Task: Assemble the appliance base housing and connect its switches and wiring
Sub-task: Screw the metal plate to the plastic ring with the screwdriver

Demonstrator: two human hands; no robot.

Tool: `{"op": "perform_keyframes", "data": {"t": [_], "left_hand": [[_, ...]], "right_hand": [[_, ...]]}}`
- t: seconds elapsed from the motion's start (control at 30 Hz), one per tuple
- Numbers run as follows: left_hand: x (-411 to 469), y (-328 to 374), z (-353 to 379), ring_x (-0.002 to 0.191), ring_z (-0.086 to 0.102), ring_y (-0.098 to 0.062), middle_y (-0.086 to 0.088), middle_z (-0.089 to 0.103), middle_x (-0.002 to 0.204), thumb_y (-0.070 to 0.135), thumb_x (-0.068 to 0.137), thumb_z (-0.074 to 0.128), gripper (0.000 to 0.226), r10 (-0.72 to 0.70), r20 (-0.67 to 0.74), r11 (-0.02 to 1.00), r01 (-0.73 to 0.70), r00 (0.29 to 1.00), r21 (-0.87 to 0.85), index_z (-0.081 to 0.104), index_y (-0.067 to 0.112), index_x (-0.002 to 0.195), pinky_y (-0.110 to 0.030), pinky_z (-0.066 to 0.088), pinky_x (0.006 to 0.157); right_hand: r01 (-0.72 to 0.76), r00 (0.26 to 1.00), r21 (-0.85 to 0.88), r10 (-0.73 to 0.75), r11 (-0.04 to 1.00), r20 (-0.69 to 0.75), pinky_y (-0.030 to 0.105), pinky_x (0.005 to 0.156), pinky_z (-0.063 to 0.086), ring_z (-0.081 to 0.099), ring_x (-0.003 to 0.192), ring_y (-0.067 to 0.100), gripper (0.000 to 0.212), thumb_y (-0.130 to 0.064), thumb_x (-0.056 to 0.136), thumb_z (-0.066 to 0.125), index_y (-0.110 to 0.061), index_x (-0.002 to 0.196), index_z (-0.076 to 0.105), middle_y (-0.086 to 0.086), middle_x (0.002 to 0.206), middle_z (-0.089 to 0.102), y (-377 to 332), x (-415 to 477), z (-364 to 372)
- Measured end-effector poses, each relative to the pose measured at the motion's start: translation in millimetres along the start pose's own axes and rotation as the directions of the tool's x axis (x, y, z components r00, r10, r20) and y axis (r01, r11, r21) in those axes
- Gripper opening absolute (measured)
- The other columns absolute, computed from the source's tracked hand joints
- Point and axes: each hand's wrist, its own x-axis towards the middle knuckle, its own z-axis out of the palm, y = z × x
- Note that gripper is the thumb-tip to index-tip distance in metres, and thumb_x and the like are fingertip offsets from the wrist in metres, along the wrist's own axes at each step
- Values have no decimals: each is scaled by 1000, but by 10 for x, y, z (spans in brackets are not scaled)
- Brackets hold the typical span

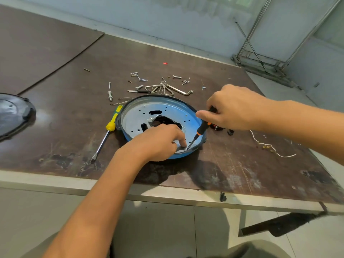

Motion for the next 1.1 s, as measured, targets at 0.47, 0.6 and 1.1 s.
{"op": "perform_keyframes", "data": {"t": [0.47, 0.6, 1.1], "left_hand": [[-8, -3, 7, 125, 52, -18, 10, 48, 146, 12, 92, 49, 38, 2, -6, 1000, -2, 1000, -4, 70, 36, 111, -45, 47, 102], [-1, -4, 8, 126, 51, -18, 10, 48, 145, 12, 91, 48, 39, 6, -10, 1000, -7, 1000, -4, 70, 37, 111, -45, 47, 103], [12, -16, 15, 121, 52, -16, 15, 49, 143, 15, 91, 49, 36, 5, -8, 1000, -5, 1000, 14, 69, 39, 110, -44, 47, 101]], "right_hand": [[11, 994, -39, -7, 999, 113, 31, 53, 43, 48, 50, 19, 60, -67, 95, 39, -15, 70, 55, 0, 57, 55, -97, 23, -138], [31, 948, 97, -60, 995, 313, 27, 60, 43, 58, 70, 7, 39, -64, 93, 48, -30, 110, 39, -9, 80, 64, 49, 5, -193], [129, 973, 70, -140, 989, 182, 25, 52, 36, 51, 58, 5, 32, -57, 93, 57, -27, 97, 47, -10, 67, 56, 49, 89, -86]]}}
